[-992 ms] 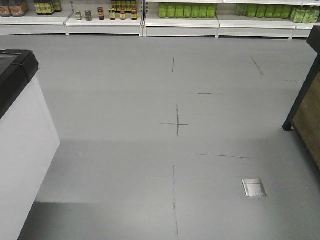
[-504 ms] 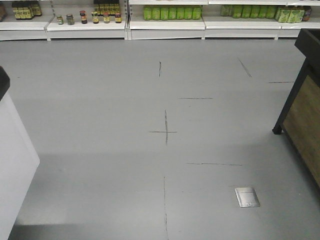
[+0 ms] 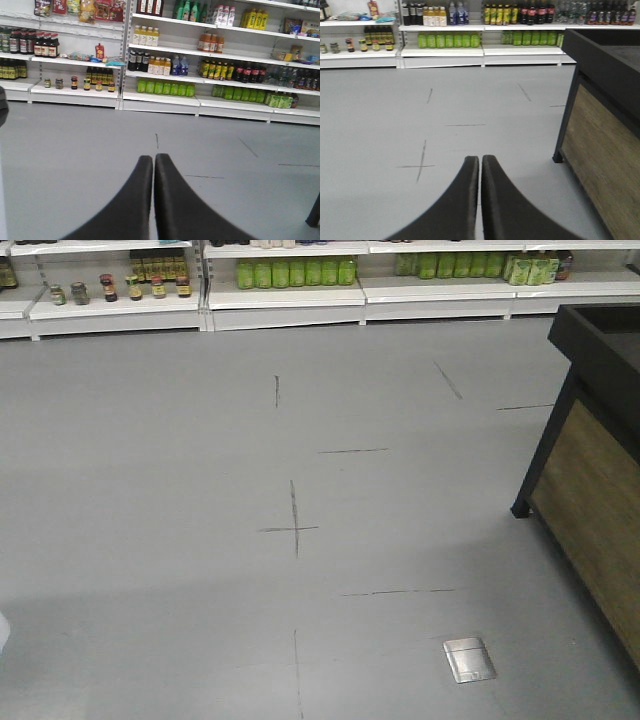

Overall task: Pick three apples into basket with both arms
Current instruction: 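Drive the base forward across the grey floor toward the produce tables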

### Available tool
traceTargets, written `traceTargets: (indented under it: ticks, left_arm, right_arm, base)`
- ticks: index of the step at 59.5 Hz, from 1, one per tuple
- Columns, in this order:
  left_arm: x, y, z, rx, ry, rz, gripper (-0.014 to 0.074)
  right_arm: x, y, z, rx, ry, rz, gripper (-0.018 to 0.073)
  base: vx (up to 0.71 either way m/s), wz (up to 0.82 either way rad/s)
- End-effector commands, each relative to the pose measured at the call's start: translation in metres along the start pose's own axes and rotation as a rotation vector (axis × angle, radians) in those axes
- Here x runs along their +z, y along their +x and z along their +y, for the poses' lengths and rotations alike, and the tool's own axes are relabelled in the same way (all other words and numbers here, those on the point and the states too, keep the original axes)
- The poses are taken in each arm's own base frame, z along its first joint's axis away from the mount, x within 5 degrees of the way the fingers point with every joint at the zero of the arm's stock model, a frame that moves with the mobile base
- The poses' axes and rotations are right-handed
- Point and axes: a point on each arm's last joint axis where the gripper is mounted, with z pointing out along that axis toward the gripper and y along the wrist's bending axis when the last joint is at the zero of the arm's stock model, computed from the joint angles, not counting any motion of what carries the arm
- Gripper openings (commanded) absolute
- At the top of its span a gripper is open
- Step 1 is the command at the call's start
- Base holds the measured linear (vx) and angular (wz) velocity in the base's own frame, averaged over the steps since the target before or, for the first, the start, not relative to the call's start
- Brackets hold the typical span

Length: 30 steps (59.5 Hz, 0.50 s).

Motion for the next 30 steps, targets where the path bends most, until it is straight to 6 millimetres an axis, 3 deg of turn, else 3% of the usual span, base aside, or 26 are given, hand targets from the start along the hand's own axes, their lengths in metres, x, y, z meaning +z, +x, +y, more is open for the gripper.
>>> traceTargets:
  ticks: [1, 14, 30]
  left_arm:
    - [-0.0029, -0.0159, -0.002, -0.006, 0.015, -0.113, -0.0006]
    - [-0.0029, -0.0159, -0.002, -0.006, 0.015, -0.113, -0.0006]
    - [-0.0029, -0.0159, -0.002, -0.006, 0.015, -0.113, -0.0006]
  right_arm:
    - [0.0002, -0.0029, 0.0003, -0.011, 0.001, -0.07, 0.0008]
    - [0.0002, -0.0029, 0.0003, -0.011, 0.001, -0.07, 0.0008]
    - [0.0002, -0.0029, 0.0003, -0.011, 0.001, -0.07, 0.0008]
  base:
    - [0.22, -0.28]
    - [0.21, -0.37]
    - [0.17, -0.58]
